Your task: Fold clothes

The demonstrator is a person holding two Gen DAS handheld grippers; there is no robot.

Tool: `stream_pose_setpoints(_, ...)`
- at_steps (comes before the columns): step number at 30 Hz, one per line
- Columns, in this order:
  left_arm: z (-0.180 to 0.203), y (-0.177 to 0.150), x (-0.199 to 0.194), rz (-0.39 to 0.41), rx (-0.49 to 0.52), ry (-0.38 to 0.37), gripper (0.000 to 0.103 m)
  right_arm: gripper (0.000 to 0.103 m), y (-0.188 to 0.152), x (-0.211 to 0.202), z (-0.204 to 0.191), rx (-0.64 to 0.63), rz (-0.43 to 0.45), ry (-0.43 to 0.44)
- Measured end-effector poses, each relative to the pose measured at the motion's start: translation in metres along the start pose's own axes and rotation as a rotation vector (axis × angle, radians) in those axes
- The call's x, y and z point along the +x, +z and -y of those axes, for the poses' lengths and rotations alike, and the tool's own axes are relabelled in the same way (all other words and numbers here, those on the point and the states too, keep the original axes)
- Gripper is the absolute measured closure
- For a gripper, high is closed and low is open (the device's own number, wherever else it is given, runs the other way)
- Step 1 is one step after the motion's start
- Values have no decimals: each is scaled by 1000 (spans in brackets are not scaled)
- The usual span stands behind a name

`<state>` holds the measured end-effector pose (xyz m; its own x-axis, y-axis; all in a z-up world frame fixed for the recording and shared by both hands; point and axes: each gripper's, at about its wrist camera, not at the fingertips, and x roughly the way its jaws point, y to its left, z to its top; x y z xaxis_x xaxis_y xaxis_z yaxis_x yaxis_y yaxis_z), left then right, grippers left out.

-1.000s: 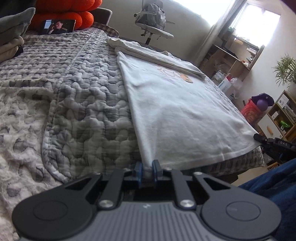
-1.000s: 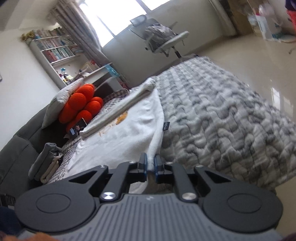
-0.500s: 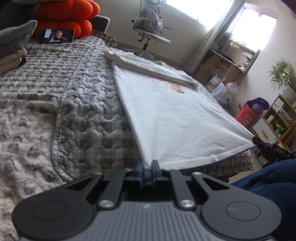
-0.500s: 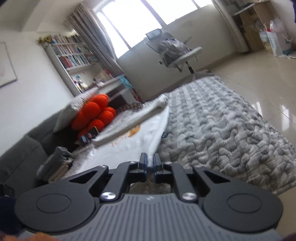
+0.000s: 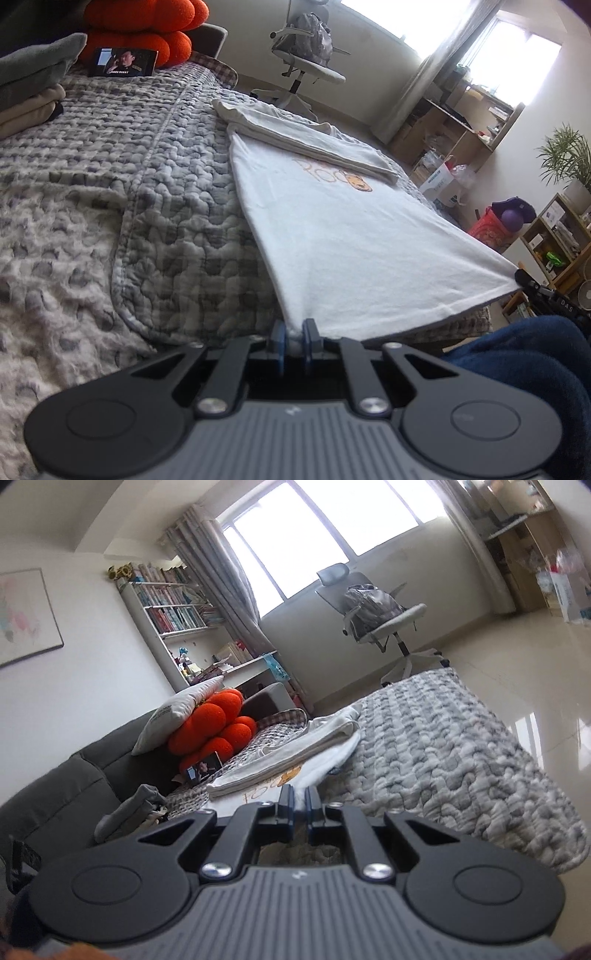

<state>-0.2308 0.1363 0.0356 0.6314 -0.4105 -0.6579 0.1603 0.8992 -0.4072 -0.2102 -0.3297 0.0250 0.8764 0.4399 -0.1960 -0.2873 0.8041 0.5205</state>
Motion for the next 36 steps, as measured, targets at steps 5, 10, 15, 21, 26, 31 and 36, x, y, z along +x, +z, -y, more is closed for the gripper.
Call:
stream_pose_setpoints(5,-7,21,17,-32,-106,10,93,94,5,24,-2,-25,-1,-10)
stream_pose_setpoints(10,-16,46,27,-2,-250,13,93,94,17,52,-1,-62,30,-3)
stream_pose_setpoints(15,-33,76,47,37,-394,47,93,94,33,94,15,-44,20,-34)
stream_pose_setpoints(21,-56,108,86,70,-508,124,93,94,36,154,39,12,-84,-125)
stream_pose_setpoints(26,-60,124,108,77,-510,140,93,94,35,180,47,45,-136,-198)
stream_pose_setpoints(31,-74,135,114,81,-560,87,83,93,41,192,46,49,-154,-235)
stream_pose_setpoints(36,-83,137,105,112,-534,67,68,88,50,191,56,88,-160,-242)
